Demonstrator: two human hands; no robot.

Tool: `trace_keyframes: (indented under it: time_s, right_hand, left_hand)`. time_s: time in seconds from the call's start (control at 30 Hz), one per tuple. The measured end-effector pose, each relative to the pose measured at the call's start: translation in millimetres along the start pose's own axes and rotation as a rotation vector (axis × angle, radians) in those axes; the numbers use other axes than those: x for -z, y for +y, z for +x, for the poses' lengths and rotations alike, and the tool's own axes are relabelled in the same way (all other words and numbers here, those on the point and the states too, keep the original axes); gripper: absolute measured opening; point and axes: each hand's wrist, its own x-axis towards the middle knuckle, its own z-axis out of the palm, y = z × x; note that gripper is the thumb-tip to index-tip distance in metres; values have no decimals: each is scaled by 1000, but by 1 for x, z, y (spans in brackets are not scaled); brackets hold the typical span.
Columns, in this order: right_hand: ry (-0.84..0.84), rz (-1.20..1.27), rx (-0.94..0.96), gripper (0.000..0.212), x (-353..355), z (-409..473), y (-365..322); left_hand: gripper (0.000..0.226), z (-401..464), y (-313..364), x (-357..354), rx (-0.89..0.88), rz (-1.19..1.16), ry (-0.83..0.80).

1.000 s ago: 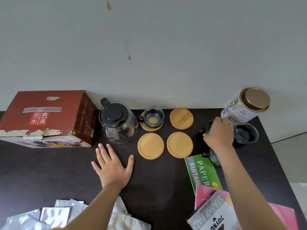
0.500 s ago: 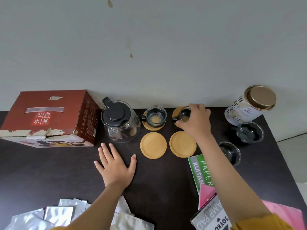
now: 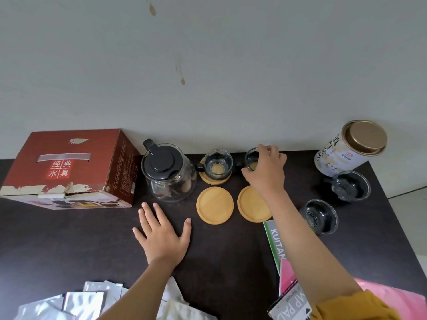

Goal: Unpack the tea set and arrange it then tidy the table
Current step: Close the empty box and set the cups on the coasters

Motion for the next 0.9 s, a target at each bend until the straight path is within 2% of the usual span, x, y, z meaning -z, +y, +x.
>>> trace_keyframes:
  time_s: [0.3, 0.43, 0.5, 0.6, 0.67, 0.77, 0.9]
  right_hand:
    - [38, 80, -38, 76, -1, -1, 9]
    - [3, 90, -44, 96, 0, -7, 14]
    - [60, 128, -70, 97, 6, -17, 18]
    - [162, 110, -105, 87, 21, -39, 29]
    - [182, 22, -163, 85, 30, -56, 41]
    - [107, -127, -355, 88, 38, -79, 63]
    - [35, -96, -477, 90, 37, -102, 85]
  left_hand:
    - [99, 1, 1, 0, -3, 11, 1]
    - [99, 1, 1, 1, -4, 13, 1]
    - [99, 1, 1, 0, -4, 12, 3]
    - [98, 1, 1, -1, -5, 13, 1]
    - [99, 1, 1, -1, -5, 17, -1]
    - [99, 1, 1, -1, -6, 21, 0]
    - [99, 1, 2, -1, -5, 17, 4]
